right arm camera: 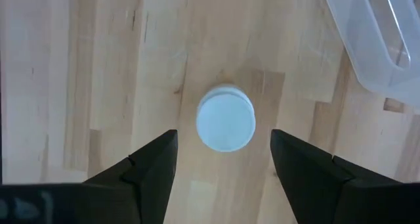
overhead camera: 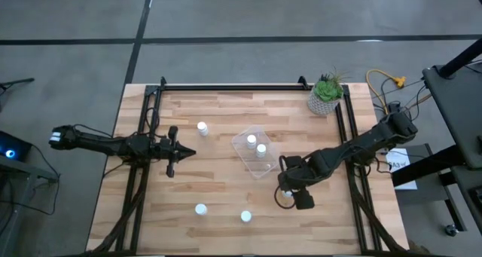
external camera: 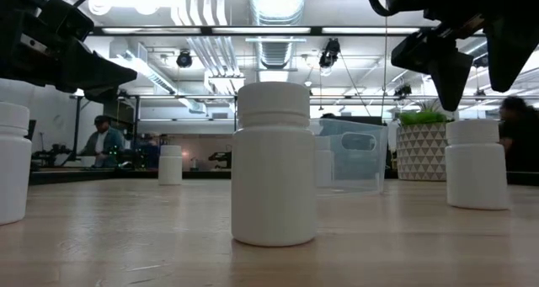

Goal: Pick and place pill bottles into a basket
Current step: Put the white pill bottle into the transparent bin

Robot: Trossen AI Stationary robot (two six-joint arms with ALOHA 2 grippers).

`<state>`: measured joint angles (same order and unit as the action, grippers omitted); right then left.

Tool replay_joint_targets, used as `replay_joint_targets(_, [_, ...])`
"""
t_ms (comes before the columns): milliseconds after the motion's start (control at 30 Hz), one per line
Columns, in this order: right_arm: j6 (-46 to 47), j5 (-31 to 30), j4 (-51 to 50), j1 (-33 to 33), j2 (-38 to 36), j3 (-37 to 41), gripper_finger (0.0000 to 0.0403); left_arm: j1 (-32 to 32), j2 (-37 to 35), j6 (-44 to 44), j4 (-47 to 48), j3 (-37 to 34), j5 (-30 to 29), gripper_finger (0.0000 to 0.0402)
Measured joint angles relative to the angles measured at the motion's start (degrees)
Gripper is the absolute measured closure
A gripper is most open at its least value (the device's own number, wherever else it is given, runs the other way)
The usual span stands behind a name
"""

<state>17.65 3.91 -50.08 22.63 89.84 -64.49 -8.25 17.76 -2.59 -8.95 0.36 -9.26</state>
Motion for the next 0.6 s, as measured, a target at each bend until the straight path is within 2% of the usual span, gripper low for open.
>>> replay_joint_targets(333, [1.7, 0.4, 1.2, 0.0, 0.0, 0.1, 0.0168, 0.0, -0.1, 0.0, 0.0, 0.0, 0.0, 0.0402])
replay_joint_targets(600, [1.9, 0.4, 1.6, 0.0, 0.0, 0.1, 0.013, 0.0, 0.0, 0.0, 0.0, 0.0, 0.0, 0.0402])
